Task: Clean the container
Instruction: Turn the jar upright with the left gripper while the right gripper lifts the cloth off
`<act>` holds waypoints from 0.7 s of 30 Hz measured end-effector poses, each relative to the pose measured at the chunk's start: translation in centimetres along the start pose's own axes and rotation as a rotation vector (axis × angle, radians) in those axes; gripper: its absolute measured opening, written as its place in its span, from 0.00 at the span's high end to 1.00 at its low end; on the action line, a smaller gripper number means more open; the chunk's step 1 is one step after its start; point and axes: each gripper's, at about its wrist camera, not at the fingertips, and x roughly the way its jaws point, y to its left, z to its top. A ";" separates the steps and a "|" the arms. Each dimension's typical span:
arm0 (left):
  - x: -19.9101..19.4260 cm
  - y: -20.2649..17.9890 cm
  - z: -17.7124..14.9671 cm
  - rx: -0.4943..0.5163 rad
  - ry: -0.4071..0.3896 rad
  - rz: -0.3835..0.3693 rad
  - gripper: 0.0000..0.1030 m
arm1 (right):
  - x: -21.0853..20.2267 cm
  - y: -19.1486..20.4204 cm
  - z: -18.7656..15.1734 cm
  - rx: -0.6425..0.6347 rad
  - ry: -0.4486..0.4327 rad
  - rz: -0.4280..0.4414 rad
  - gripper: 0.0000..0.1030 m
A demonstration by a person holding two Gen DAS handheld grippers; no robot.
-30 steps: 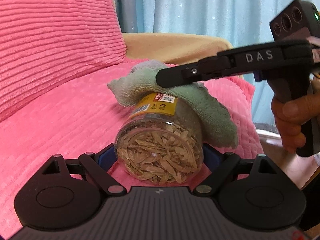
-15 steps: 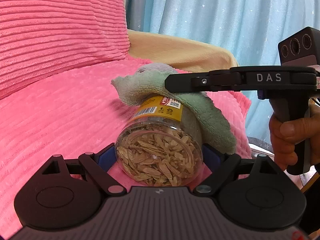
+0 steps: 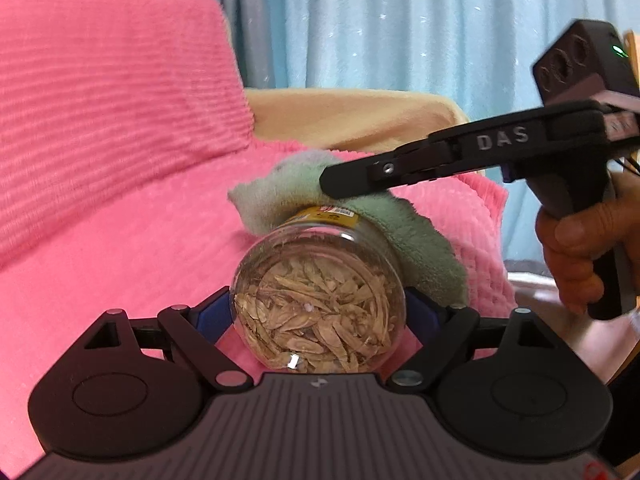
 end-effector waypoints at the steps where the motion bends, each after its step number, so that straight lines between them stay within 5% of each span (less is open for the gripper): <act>1: -0.3 -0.2 0.2 0.018 -0.007 0.007 0.14 | 0.0 -0.2 0.0 0.014 0.002 0.004 0.95; 11: -0.2 -2.3 1.7 0.122 -0.036 0.071 0.15 | 0.7 -1.8 -1.0 0.046 0.054 -0.058 0.94; 14: 0.5 -2.3 1.8 0.118 -0.042 0.074 0.15 | 0.0 -2.3 -0.7 0.058 0.010 -0.083 0.94; 21: 0.3 -2.4 1.5 0.136 -0.046 0.075 0.15 | -1.8 -1.6 0.6 0.066 -0.067 0.061 0.94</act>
